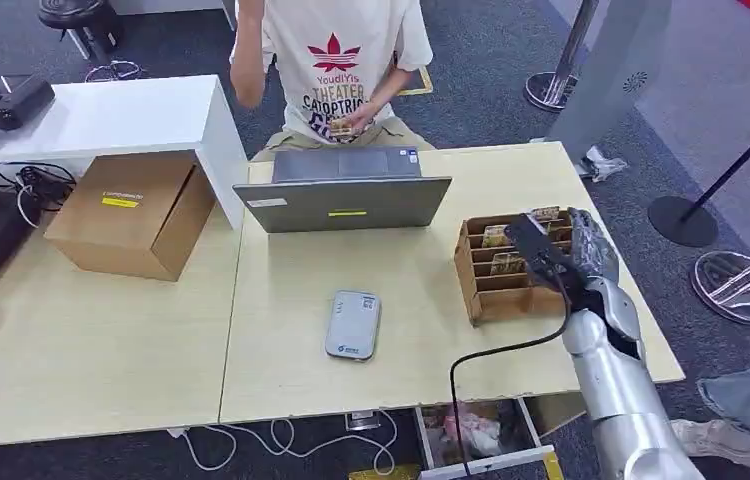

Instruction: Pass the card to the sensor for recognition and then transmit it.

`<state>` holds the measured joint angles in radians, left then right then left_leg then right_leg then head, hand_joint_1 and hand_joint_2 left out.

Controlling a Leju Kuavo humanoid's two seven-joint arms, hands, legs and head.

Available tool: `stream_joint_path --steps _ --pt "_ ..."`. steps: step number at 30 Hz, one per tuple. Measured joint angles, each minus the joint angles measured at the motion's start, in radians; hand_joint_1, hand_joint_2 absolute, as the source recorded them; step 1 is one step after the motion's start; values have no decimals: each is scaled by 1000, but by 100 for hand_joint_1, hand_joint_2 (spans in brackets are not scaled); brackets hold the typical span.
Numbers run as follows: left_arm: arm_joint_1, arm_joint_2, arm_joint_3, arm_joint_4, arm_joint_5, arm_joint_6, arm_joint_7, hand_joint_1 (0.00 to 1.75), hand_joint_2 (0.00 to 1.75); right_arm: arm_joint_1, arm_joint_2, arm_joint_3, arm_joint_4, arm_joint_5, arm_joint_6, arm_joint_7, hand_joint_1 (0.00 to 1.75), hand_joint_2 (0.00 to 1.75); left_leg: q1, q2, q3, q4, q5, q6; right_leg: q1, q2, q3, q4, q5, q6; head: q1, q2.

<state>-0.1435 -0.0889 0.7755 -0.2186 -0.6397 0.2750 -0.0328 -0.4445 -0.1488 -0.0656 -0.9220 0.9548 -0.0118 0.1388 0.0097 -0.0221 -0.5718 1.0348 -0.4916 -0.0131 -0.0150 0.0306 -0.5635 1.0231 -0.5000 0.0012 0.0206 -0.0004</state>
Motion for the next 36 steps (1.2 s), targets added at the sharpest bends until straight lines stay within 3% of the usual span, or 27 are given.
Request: stream_joint_path --steps 10,13,14,15,17,36 --pt "1 2 0 0 4 4 -2 0 0 -24 -6 0 61 -46 26 -26 3 175 0 0 0 0 0 0 0 0 0 0 0 0 0 0" --pt "1 2 0 0 4 4 -2 0 0 -31 -7 0 71 -50 32 -29 17 175 0 0 0 0 0 0 0 0 0 0 0 0 0 0" --pt "1 2 0 0 4 3 -2 0 0 -32 -8 0 74 -50 32 -30 42 175 0 0 0 0 0 0 0 0 0 0 0 0 0 0" --pt "1 2 0 0 4 3 -2 0 0 -33 -8 0 76 -50 33 -31 129 175 0 0 0 0 0 0 0 0 0 0 0 0 0 0" --pt "1 2 0 0 4 3 -2 0 0 -33 -8 0 81 -51 33 -32 140 175 0 0 0 0 0 0 0 0 0 0 0 0 0 0" --pt "1 1 0 0 7 2 -2 0 0 -58 -9 0 89 -50 34 -30 141 175 0 0 0 1 0 0 0 0 0 0 0 0 0 0"
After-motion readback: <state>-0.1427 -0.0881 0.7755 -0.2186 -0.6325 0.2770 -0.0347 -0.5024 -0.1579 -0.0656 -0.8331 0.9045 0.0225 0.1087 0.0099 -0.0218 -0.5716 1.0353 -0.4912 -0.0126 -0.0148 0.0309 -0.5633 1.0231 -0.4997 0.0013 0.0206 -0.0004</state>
